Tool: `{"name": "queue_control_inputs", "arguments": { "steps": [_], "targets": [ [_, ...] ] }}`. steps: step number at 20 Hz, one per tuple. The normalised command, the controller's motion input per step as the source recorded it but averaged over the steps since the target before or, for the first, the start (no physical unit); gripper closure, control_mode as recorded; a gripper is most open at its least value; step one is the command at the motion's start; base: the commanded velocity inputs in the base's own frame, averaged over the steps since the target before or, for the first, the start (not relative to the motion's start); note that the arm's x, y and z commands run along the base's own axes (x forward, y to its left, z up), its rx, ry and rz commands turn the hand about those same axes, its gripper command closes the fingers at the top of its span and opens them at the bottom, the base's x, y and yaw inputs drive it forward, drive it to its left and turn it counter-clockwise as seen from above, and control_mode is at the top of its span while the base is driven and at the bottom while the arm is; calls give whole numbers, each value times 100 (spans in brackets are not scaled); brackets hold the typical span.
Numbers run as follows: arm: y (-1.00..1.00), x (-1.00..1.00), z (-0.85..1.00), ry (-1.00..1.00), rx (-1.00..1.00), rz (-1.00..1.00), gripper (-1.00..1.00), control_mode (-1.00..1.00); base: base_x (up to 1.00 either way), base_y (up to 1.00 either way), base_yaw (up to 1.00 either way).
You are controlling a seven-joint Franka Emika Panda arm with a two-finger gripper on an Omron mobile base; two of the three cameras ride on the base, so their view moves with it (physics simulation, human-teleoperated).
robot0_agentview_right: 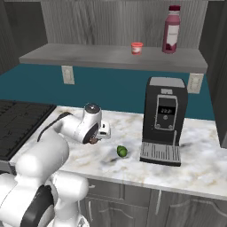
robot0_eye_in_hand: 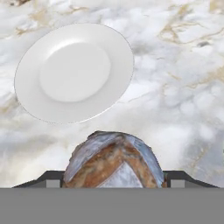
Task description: Pick the avocado and bread from the counter and place them on the plate. Then pick the jam from the cabinet and place it next to the plate. Lastly close the cabinet door.
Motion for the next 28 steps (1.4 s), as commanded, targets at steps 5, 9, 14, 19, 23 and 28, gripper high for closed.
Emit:
{"name": "queue_control_inputs", "arguments": {
  "steps": [5,9,14,19,23,28],
  "targets": [
    [24,57,0,0,0,7,100,-100,0,0,0],
    [23,54,0,1,0,7,100,-100,0,0,0],
    [25,39,0,3,-1,4,100,-100,0,0,0],
    [43,22,-1,5,-7,0,100,-100,0,0,0],
    [41,14,-12,3,-9,0,100,-100,0,0,0],
    [30,14,-15,1,-6,0,100,-100,0,0,0]
  ]
}}
